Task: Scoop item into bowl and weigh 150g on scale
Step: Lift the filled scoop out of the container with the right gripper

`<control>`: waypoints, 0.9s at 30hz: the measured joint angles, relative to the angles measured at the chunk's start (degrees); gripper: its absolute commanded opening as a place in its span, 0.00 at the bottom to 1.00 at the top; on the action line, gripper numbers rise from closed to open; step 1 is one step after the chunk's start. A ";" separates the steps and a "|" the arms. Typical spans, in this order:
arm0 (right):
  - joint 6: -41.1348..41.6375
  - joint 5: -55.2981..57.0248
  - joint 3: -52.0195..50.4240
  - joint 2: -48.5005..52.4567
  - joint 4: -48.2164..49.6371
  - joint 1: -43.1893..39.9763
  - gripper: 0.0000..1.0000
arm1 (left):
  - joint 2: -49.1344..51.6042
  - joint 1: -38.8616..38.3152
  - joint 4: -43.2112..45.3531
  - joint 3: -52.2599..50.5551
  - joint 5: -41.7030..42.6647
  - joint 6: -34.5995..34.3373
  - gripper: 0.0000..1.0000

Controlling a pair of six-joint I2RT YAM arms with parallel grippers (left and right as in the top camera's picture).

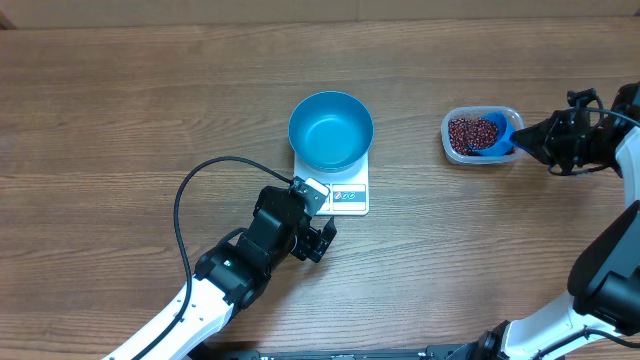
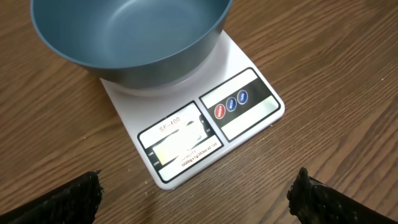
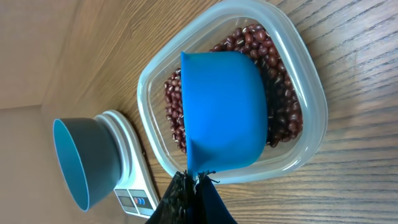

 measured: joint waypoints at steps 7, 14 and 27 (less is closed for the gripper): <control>-0.96 -0.66 0.00 0.00 0.00 0.00 0.04 | 0.00 0.00 0.00 0.00 0.00 0.00 1.00; -0.98 -2.34 0.00 0.00 0.24 0.00 0.04 | 0.00 0.00 0.00 0.00 0.00 0.00 1.00; -0.94 -5.35 -0.02 0.00 0.28 -0.24 0.04 | 0.00 0.00 0.00 0.00 0.00 0.00 0.99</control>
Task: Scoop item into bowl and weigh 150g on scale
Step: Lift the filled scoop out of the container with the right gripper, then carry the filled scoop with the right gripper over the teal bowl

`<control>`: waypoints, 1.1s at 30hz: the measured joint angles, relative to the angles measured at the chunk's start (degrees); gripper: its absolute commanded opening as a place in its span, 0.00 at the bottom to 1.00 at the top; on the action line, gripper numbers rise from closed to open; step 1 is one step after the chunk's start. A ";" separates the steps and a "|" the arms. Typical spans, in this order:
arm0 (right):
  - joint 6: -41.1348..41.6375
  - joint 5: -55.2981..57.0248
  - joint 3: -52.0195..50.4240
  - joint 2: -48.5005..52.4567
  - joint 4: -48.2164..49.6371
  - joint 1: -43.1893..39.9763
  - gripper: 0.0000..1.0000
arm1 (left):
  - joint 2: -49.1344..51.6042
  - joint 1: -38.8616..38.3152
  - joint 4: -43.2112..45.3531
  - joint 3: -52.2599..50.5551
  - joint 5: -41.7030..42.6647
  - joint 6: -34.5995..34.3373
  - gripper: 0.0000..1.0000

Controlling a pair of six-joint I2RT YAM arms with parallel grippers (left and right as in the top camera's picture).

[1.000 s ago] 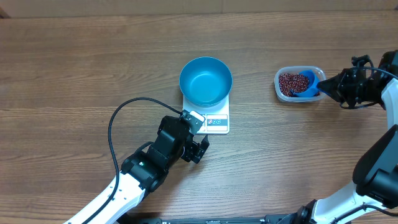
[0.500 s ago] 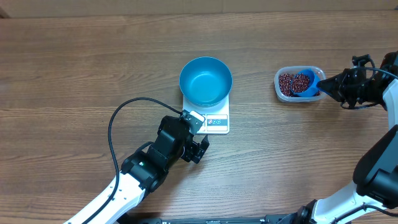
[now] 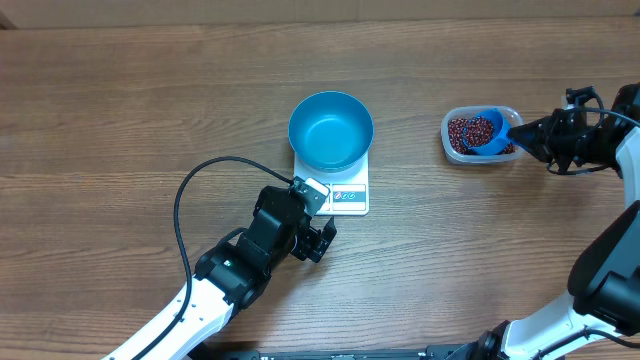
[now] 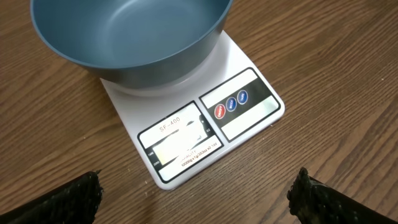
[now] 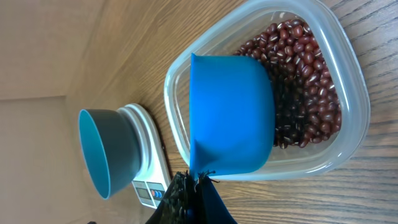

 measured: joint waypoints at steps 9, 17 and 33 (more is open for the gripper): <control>-0.59 -3.50 -0.31 0.00 -0.09 -3.48 0.04 | 0.00 0.00 0.00 0.00 0.00 0.00 1.00; -1.77 -7.37 -0.31 0.00 -0.81 -4.31 0.04 | 0.00 0.00 0.00 0.00 0.00 0.00 0.99; -2.56 -19.93 -0.31 0.00 -1.16 -4.35 0.04 | 0.00 0.00 0.00 0.00 0.00 0.00 1.00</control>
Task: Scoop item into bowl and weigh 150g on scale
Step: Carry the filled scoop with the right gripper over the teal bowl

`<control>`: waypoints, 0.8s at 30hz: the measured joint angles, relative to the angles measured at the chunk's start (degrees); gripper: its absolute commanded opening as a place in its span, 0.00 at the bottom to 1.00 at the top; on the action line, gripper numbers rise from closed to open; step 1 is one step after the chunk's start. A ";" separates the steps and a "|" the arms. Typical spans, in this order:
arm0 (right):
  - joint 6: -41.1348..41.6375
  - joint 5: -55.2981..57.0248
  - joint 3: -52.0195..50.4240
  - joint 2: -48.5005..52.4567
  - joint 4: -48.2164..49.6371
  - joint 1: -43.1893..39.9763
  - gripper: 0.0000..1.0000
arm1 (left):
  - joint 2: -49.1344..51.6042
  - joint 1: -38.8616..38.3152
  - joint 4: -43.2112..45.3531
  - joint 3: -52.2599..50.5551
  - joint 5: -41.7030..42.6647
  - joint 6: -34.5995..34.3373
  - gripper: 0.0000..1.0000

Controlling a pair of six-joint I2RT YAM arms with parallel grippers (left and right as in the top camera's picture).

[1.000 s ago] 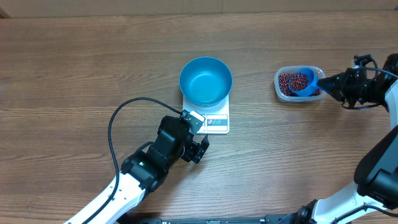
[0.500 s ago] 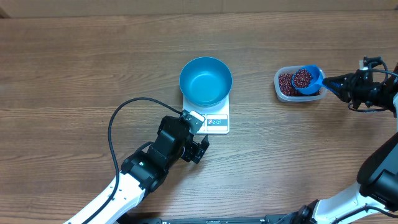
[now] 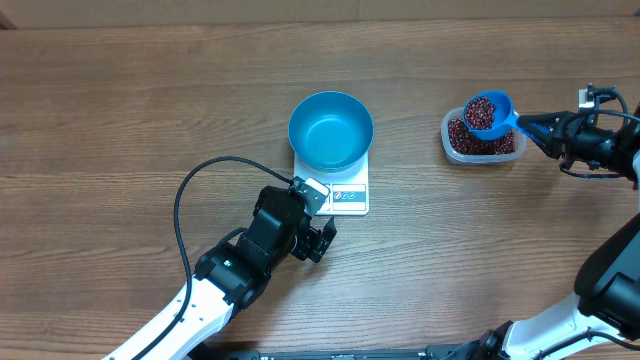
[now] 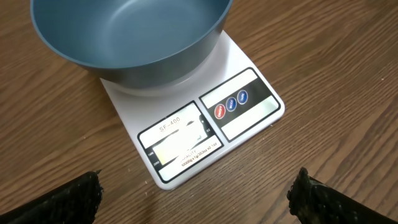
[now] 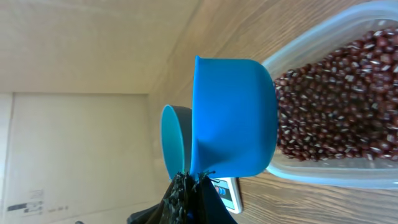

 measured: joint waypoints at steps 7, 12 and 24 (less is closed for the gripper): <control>-0.04 -0.92 1.18 0.00 -1.90 4.20 0.04 | 0.00 0.00 0.00 0.00 0.00 0.00 1.00; 0.00 -1.27 5.97 -0.04 -2.75 9.62 0.04 | 0.00 0.00 0.00 0.00 0.00 0.00 1.00; 0.07 -0.87 9.49 -4.39 -3.69 21.77 0.04 | 0.00 0.00 0.00 0.00 0.00 0.00 0.99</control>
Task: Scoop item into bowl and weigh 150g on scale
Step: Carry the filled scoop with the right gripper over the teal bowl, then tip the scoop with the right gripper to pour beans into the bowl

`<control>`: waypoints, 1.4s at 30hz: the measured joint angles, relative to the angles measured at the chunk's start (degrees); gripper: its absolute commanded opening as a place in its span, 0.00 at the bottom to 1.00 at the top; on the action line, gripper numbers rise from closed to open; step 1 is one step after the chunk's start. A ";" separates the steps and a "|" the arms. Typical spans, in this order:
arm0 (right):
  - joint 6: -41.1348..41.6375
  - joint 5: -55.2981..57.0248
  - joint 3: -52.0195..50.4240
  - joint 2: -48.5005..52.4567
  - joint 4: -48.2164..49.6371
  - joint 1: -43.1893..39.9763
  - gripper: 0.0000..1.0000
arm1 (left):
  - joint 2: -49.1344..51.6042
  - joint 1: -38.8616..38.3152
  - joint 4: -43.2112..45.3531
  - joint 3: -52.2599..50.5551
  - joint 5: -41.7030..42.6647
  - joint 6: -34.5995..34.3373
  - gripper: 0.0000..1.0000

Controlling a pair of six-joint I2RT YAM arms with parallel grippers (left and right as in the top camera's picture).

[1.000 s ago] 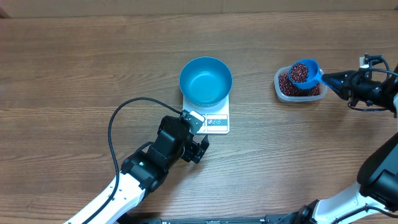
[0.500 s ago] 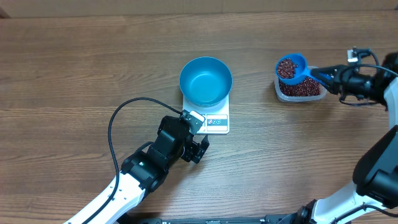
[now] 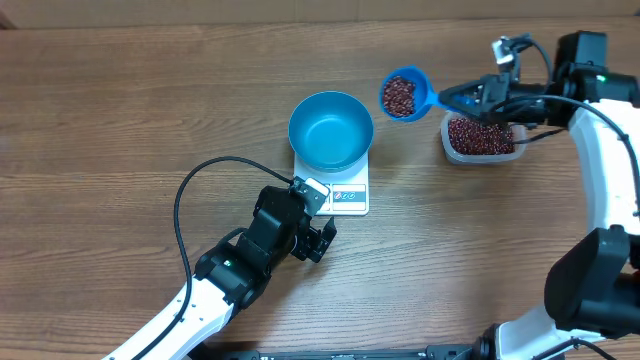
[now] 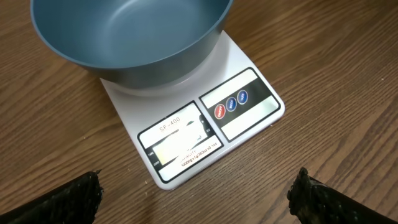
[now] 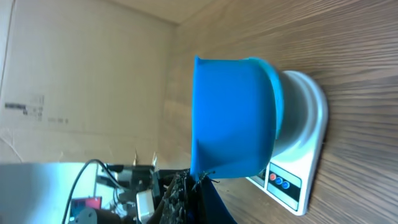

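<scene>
A blue bowl point(image 3: 331, 130) stands empty on a white scale point(image 3: 349, 197). My right gripper point(image 3: 462, 97) is shut on the handle of a blue scoop point(image 3: 402, 96) filled with red beans, held in the air just right of the bowl. In the right wrist view the scoop point(image 5: 233, 115) hides most of the bowl, with the scale point(image 5: 292, 180) behind it. A clear container of red beans point(image 3: 480, 135) sits to the right. My left gripper point(image 3: 322, 240) rests open on the table in front of the scale point(image 4: 208, 127), below the bowl point(image 4: 127, 37).
A black cable point(image 3: 200, 190) loops over the table left of the left arm. The wood table point(image 3: 120, 100) stretches to the left and the front.
My right gripper has carried the bean-filled scoop left, from above the container to just right of the bowl. The left arm has not moved.
The scoop lay in the beans in the container, held by my right gripper. Then it was tilted in the beans, then lifted full above the container. Now it hangs beside the bowl. The left gripper stayed open by the scale throughout.
</scene>
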 measured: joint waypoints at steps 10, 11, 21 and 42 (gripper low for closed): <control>4.70 9.94 0.02 -0.26 5.81 11.72 0.04 | 0.00 0.00 0.00 0.00 0.00 0.00 1.00; 5.27 11.17 0.02 -0.26 6.43 12.66 0.04 | 0.00 0.00 0.00 0.00 0.00 0.00 1.00; 7.28 26.36 0.02 -0.26 10.47 22.38 0.04 | 0.00 0.00 0.00 0.00 0.00 0.00 0.99; 4.87 60.28 0.02 -0.26 14.32 36.98 0.04 | 0.00 0.00 0.00 0.00 0.00 0.00 1.00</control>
